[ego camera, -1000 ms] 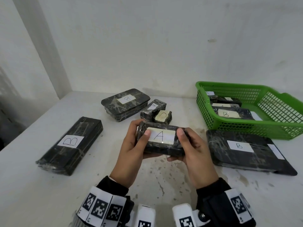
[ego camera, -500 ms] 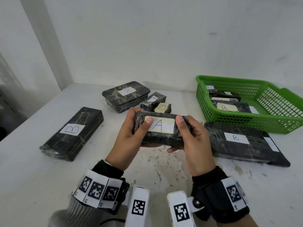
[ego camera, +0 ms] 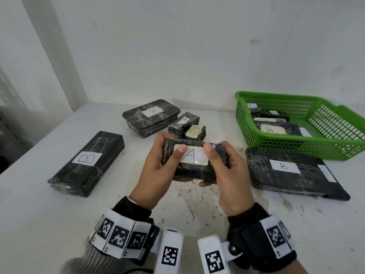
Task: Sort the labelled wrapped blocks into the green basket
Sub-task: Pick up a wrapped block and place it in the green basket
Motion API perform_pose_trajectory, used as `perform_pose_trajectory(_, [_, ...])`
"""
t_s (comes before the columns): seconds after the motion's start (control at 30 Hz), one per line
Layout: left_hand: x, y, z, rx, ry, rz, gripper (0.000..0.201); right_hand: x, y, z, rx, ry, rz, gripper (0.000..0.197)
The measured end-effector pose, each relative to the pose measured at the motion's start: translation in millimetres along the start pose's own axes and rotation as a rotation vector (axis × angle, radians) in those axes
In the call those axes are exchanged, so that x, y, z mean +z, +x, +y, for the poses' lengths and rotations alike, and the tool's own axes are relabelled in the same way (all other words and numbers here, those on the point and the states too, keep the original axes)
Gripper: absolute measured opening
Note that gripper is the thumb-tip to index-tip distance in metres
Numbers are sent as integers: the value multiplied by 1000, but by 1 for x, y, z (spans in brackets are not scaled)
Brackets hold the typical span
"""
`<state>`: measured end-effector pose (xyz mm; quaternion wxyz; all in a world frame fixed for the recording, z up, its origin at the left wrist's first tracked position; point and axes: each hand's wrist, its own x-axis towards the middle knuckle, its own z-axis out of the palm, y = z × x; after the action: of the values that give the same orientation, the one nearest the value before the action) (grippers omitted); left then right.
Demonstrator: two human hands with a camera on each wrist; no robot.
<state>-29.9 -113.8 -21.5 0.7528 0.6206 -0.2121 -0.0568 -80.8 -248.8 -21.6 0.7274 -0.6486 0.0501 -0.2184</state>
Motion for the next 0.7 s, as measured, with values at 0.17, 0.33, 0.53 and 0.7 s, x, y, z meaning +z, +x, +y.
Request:
perform_pose_trajectory(0.17, [2,-3,3,-26,-38,-29,22,-1,1,-1,-6,-8,48,39])
perform_pose_trajectory(0.33, [5,-2,-2,-31,-4,26,9,0,0,4,5,-58,44,29])
perform_pose_trajectory(0.53, [0,0,-3,-95,-71,8,20,-2,2,-1,36,-75,-9,34])
perform_pose_trajectory(0.7, [1,0,-2,-103,-72,-9,8,-7,3,1,30,-36,3,30])
